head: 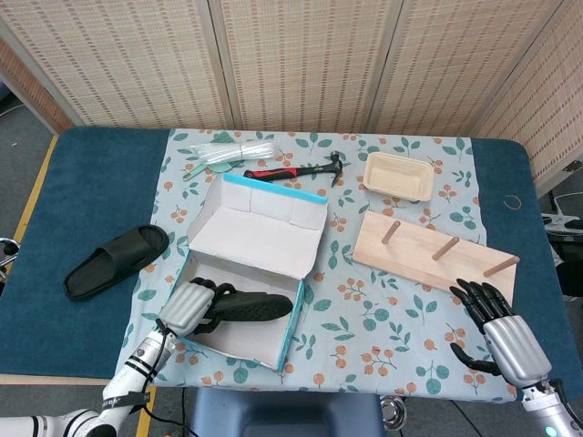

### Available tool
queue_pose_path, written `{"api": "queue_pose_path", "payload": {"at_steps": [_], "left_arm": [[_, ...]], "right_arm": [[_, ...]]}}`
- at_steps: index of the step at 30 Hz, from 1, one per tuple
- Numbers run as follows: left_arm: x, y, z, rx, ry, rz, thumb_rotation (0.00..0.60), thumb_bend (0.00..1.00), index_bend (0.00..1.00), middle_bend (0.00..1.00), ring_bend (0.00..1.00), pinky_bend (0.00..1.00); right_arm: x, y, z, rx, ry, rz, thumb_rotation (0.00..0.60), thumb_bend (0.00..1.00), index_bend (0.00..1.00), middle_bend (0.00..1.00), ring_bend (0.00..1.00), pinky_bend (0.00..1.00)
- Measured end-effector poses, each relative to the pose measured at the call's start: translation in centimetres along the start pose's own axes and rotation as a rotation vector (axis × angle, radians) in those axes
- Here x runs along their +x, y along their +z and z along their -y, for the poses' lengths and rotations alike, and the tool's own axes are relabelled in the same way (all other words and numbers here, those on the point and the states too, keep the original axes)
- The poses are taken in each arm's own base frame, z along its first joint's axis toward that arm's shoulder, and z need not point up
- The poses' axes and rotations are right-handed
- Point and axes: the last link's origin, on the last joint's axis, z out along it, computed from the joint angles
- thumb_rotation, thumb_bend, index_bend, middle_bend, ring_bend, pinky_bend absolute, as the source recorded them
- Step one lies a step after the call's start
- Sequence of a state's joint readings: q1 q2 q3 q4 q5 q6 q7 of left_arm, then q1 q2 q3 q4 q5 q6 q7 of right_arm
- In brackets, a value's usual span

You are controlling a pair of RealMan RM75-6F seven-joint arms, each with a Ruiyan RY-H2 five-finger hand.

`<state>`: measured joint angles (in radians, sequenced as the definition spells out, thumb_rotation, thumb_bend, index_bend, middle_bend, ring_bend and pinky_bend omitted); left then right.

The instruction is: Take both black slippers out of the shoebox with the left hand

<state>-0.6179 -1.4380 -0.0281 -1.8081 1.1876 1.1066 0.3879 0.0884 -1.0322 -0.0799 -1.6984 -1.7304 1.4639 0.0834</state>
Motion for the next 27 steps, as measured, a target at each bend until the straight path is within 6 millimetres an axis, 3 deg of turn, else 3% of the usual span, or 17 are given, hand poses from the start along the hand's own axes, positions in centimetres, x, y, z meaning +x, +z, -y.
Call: {"api": "queue_pose_path", "payload": {"at_steps": [7, 12, 15, 18, 22, 27], "left_arm": [[0.5, -0.5, -0.5, -0.072, -0.034, -0.162, 0.600, 0.70, 0.62, 0.51, 0.33, 0.35], [2.0, -1.3, -0.9, -0.160, -0.113, -0.266, 0.600, 0.66, 0.60, 0.49, 0.32, 0.34], [3.7, -2.0, 0.2, -0.168, -0.107, -0.318, 0.600, 0.65, 0.59, 0.48, 0.32, 0.34], [5.4, -3.2, 2.4, -0.109, -0.017, -0.393, 0.600, 0.64, 0.59, 0.48, 0.32, 0.34], [7.1, -5.2, 6.9, 0.023, 0.135, -0.475, 0.600, 0.64, 0.59, 0.48, 0.31, 0.31], [7.2, -7.8, 13.0, 0.181, 0.244, -0.509, 0.600, 0.47, 0.59, 0.48, 0.30, 0.31]], "right_arm": [[0.1, -0.1, -0.1, -0.002, 0.002, -0.007, 0.516, 0.25, 0.00, 0.00, 0.00, 0.00], [0.0, 0.0, 0.0, 0.000, 0.000, 0.001, 0.516, 0.25, 0.00, 0.00, 0.00, 0.00], [0.0, 0.0, 0.0, 0.004, 0.003, 0.005, 0.516, 0.25, 0.00, 0.00, 0.00, 0.00], [0.1, -0.1, -0.1, -0.001, 0.004, -0.002, 0.515, 0.25, 0.00, 0.00, 0.00, 0.00], [0.1, 0.0, -0.2, -0.008, -0.002, -0.009, 0.515, 0.25, 0.00, 0.00, 0.00, 0.00], [-0.1, 0.1, 0.1, -0.005, -0.011, -0.010, 0.516, 0.25, 0.00, 0.00, 0.00, 0.00]]}}
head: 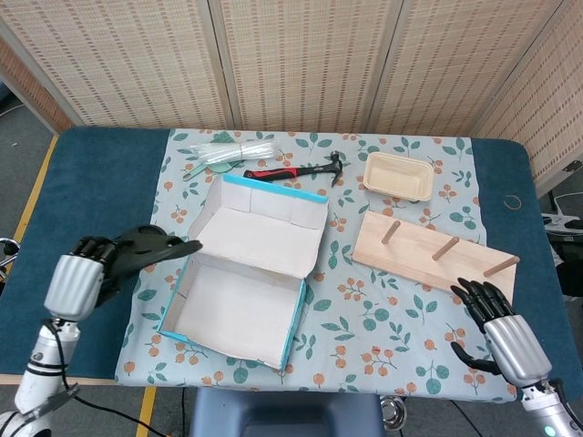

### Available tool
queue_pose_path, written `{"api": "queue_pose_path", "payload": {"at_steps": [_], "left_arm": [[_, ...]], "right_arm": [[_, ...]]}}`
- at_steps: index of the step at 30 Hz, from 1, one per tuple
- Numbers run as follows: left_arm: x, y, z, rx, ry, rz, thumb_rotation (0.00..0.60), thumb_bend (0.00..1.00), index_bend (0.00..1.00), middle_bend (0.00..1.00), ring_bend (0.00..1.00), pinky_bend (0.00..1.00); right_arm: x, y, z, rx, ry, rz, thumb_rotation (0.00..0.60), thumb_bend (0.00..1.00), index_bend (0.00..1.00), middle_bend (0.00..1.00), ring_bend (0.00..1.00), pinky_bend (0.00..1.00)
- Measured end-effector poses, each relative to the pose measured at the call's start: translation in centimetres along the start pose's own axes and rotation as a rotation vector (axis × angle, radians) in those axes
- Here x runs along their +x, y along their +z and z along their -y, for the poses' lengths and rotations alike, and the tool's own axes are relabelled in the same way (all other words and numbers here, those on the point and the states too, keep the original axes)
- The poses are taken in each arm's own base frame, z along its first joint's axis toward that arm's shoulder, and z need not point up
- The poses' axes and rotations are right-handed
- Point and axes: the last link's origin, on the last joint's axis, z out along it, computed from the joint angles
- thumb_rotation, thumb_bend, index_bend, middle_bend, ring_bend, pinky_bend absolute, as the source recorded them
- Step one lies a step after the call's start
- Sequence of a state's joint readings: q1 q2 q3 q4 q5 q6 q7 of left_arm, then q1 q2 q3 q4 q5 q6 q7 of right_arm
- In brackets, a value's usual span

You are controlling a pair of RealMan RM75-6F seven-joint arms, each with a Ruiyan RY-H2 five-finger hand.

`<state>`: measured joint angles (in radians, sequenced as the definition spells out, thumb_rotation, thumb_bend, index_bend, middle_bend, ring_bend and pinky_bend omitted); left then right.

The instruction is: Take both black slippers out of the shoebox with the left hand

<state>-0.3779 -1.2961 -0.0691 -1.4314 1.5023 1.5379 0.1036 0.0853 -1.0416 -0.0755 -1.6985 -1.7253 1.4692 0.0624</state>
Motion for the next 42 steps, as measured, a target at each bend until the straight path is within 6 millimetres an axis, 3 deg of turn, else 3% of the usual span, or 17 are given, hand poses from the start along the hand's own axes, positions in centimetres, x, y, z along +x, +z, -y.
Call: {"api": "queue_pose_path", "payload": {"at_steps": [4, 7, 10, 16, 24, 26, 28, 30, 32, 42], "left_arm": [[-0.5, -2.3, 5.5, 0.114, 0.104, 0.008, 0.600, 0.44, 0.58, 0.47, 0.28, 0.31], [-1.0, -4.4, 8.2, 0.186, 0.129, 0.019, 0.600, 0.44, 0.55, 0.46, 0.26, 0.31], [-1.8, -6.0, 9.3, 0.240, 0.098, 0.027, 0.600, 0.44, 0.50, 0.45, 0.24, 0.29], [-3.6, -7.4, 10.5, 0.296, 0.152, 0.028, 0.600, 0.43, 0.47, 0.43, 0.23, 0.28], [-7.0, -8.7, 10.4, 0.373, 0.204, 0.078, 0.600, 0.44, 0.35, 0.30, 0.20, 0.31], [-7.8, -9.1, 10.3, 0.392, 0.191, 0.105, 0.600, 0.43, 0.26, 0.25, 0.18, 0.31], [-8.5, -9.6, 10.1, 0.414, 0.175, 0.135, 0.600, 0.40, 0.09, 0.11, 0.11, 0.32], [-8.9, -10.0, 10.0, 0.436, 0.168, 0.155, 0.600, 0.39, 0.00, 0.01, 0.05, 0.34], [-9.2, -10.4, 9.6, 0.451, 0.151, 0.157, 0.600, 0.38, 0.00, 0.00, 0.00, 0.34], [-8.6, -11.6, 7.3, 0.449, 0.012, 0.197, 0.600, 0.36, 0.00, 0.00, 0.00, 0.25]], "right_arm": [[-0.3, 0.1, 0.1, 0.000, -0.002, 0.013, 0.516, 0.25, 0.00, 0.00, 0.00, 0.00], [-0.5, 0.3, 0.0, -0.006, -0.002, 0.020, 0.515, 0.25, 0.00, 0.00, 0.00, 0.00], [-0.5, 0.3, 0.1, 0.000, -0.001, 0.021, 0.516, 0.25, 0.00, 0.00, 0.00, 0.00], [-0.4, 0.1, 0.3, 0.012, 0.003, 0.016, 0.517, 0.25, 0.00, 0.00, 0.00, 0.00], [-0.3, -0.1, 0.3, 0.014, 0.003, 0.010, 0.517, 0.25, 0.00, 0.00, 0.00, 0.00], [-0.3, -0.1, 0.3, 0.012, 0.003, 0.010, 0.516, 0.25, 0.00, 0.00, 0.00, 0.00], [-0.3, -0.1, 0.2, 0.010, 0.003, 0.012, 0.516, 0.25, 0.00, 0.00, 0.00, 0.00], [-0.3, 0.0, 0.2, 0.008, 0.003, 0.014, 0.516, 0.25, 0.00, 0.00, 0.00, 0.00], [-0.3, 0.0, 0.1, 0.007, 0.003, 0.013, 0.517, 0.25, 0.00, 0.00, 0.00, 0.00], [-0.4, -0.2, 0.4, 0.013, 0.000, 0.024, 0.516, 0.25, 0.00, 0.00, 0.00, 0.00]]}}
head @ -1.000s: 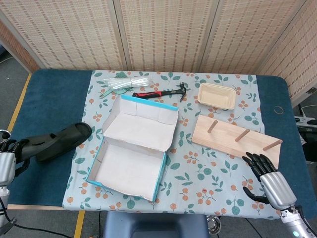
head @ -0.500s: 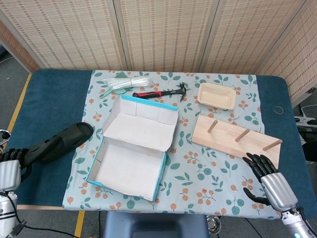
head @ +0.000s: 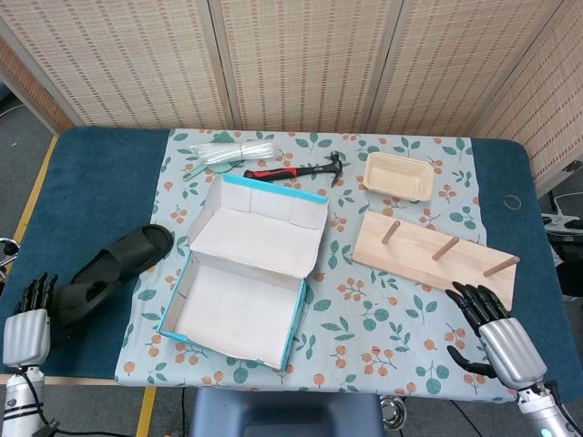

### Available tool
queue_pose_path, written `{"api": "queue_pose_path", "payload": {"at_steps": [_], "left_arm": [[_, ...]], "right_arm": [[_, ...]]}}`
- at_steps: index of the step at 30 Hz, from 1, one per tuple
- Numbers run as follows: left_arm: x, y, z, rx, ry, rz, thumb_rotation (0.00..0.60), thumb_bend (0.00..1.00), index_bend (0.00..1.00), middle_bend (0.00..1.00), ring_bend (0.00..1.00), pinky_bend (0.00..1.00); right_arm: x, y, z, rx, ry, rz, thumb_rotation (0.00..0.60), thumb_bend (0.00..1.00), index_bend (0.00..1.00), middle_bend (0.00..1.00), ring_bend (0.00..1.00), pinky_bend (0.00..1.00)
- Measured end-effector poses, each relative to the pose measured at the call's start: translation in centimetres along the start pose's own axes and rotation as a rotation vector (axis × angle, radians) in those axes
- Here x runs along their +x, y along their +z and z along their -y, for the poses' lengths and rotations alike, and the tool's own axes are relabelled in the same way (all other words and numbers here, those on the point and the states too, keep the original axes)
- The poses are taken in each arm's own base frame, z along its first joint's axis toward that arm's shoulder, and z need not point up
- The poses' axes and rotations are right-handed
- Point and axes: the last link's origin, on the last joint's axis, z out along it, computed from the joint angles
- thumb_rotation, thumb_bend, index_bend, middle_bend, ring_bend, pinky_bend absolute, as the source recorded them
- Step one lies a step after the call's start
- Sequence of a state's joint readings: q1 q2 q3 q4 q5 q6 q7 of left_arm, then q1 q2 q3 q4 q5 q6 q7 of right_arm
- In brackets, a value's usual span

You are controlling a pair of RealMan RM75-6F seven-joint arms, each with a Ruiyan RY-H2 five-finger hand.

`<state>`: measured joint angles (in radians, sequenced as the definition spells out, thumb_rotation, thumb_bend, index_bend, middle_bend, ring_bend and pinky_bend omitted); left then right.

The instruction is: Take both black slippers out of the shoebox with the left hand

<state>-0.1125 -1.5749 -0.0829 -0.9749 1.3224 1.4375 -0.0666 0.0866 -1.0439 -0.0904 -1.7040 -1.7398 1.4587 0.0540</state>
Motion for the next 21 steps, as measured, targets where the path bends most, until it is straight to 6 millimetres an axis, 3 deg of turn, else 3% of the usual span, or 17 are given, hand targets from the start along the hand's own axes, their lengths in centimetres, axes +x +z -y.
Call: {"api": "queue_pose_path", "payload": {"at_steps": [8, 15, 21], "left_arm": [[1.8, -2.4, -1.2, -0.024, -0.040, 0.139, 0.600, 0.36, 0.00, 0.00, 0.00, 0.18], [2.7, -3.2, -1.6, -0.075, -0.087, 0.218, 0.600, 0.35, 0.00, 0.00, 0.00, 0.13], [3.9, -4.5, -3.5, -0.166, -0.169, 0.270, 0.600, 0.34, 0.00, 0.00, 0.00, 0.12]], "right_arm": [[0.1, -0.1, 0.1, 0.003, 0.004, -0.009, 0.518, 0.25, 0.00, 0.00, 0.00, 0.00], [0.3, -0.2, 0.1, 0.003, 0.008, -0.019, 0.519, 0.25, 0.00, 0.00, 0.00, 0.00], [0.3, -0.3, 0.0, -0.004, -0.001, -0.020, 0.520, 0.25, 0.00, 0.00, 0.00, 0.00]]}}
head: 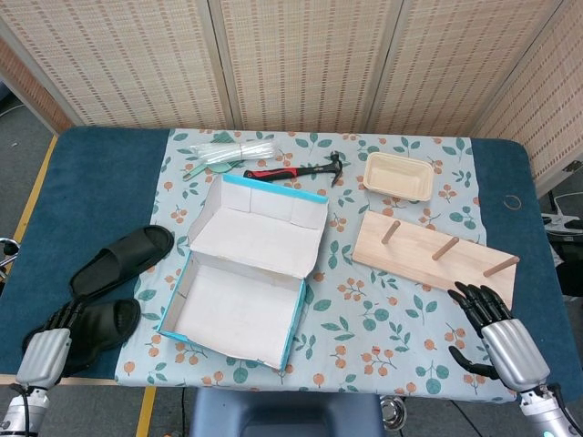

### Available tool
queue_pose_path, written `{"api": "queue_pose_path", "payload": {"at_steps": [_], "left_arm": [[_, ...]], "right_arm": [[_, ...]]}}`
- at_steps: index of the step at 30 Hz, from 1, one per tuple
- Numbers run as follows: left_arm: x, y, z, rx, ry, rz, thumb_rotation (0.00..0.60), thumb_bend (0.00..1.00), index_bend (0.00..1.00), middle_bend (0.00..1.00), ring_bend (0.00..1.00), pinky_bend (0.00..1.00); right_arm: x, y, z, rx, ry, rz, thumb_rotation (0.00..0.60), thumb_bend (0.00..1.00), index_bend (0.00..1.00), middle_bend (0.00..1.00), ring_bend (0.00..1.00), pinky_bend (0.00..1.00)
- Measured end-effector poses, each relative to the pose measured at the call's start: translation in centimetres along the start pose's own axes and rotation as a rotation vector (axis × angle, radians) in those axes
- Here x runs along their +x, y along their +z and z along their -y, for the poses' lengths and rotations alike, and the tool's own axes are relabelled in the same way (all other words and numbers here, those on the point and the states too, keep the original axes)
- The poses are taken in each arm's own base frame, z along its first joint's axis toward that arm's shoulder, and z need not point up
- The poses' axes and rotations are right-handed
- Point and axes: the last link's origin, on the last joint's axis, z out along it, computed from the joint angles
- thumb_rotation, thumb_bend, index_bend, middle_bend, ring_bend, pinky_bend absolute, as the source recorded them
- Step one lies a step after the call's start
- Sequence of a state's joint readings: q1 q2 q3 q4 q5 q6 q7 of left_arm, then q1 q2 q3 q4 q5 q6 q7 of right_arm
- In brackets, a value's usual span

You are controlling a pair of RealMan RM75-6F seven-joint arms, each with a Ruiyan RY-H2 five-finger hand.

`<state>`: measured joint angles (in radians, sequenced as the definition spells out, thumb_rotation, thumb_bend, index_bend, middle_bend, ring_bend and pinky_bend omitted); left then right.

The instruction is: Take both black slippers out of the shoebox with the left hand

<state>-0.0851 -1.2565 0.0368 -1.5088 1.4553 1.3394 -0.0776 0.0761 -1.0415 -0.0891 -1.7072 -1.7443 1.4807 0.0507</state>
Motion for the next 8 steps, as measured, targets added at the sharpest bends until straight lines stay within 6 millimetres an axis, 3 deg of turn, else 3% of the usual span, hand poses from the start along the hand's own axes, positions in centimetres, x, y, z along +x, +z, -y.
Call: {"api": "queue_pose_path", "payload": {"at_steps": [8], "left_arm": [[2.3, -1.3, -2.7, -0.158, -0.010, -0.138, 0.600, 0.36, 0.00, 0.00, 0.00, 0.03]], "right_arm": [[0.1, -0.1, -0.1, -0.017, -0.015, -0.023, 0.520, 0.25, 0.00, 0.00, 0.00, 0.00]]}}
